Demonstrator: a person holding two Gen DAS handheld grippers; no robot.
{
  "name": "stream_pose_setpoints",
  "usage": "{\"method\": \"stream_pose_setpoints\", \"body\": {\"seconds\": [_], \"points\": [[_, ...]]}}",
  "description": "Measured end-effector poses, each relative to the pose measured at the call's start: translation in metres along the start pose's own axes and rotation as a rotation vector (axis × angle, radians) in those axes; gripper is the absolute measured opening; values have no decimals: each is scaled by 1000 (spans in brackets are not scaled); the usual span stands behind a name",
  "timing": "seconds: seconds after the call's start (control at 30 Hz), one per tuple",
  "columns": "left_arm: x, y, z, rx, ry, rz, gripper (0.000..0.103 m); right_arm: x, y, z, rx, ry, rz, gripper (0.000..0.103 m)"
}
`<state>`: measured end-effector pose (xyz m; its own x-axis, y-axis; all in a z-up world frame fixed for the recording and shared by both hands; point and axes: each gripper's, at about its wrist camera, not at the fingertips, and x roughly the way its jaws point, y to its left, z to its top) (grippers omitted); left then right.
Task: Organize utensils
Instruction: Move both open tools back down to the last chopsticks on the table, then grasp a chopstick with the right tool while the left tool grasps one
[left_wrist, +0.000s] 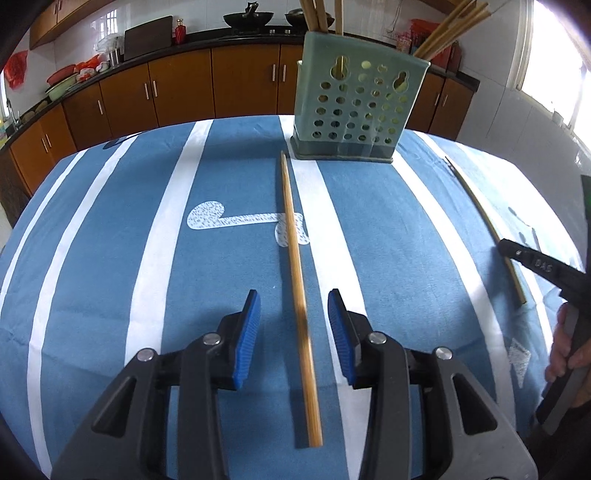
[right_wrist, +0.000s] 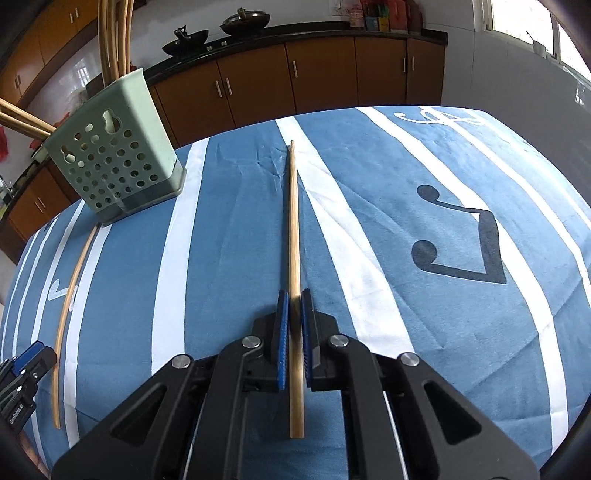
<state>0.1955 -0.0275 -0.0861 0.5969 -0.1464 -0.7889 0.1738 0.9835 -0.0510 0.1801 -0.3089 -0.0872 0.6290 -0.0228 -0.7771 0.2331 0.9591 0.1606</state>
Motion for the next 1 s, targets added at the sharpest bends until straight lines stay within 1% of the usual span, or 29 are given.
{"method": "stream_pose_setpoints", "body": {"seconds": [0.03, 0.1, 0.13, 0.17, 0.23, 0.3, 0.4, 0.57, 0.7, 0.73, 1.0], "points": [[4, -2, 1, 3, 4, 21, 37, 0, 0, -1, -3, 0, 3, 8], [10, -3, 1, 3, 13, 37, 28, 0, 3, -1, -9, 1, 11, 7], [11, -4, 2, 9, 4, 52, 25, 0, 4, -1, -13, 1, 14, 8], [12, -6, 2, 20, 2, 64, 22, 0, 6, -1, -19, 2, 18, 8], [13, -6, 3, 25, -5, 75, 13, 0, 10, -2, -31, 2, 26, 7], [14, -3, 5, 14, -7, 87, 9, 1, 14, -1, -42, 3, 36, 8], [15, 7, 8, -9, -6, 104, 8, 1, 20, -3, -65, 4, 55, 7], [19, 35, 17, -61, 1, 153, 8, 1, 30, -5, -102, 4, 79, 8], [23, 53, 23, -84, -2, 166, 10, 2, 36, -6, -126, 2, 94, 8], [23, 55, 24, -87, -4, 170, 12, 3, 38, -5, -132, 1, 96, 8], [25, 57, 25, -97, -16, 167, 14, 4, 38, -6, -138, 0, 96, 8]]}}
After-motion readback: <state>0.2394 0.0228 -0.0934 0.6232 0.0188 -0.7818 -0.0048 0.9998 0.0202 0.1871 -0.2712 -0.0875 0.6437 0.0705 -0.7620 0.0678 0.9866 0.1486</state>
